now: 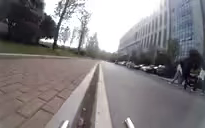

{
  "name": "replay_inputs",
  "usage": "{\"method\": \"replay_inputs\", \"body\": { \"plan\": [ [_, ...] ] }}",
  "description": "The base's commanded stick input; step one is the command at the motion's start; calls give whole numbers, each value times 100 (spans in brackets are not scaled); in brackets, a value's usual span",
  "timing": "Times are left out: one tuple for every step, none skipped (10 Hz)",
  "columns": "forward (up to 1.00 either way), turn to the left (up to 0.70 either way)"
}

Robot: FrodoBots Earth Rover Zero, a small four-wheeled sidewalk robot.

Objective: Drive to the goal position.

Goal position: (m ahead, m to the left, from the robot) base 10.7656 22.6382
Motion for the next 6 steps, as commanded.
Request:
{"method": "replay_inputs", "body": {
  "plan": [
    [1,0],
    [0,0],
    [-37,0],
    [-45,0],
    [-45,-20],
    [-5,-65]
  ]
}}
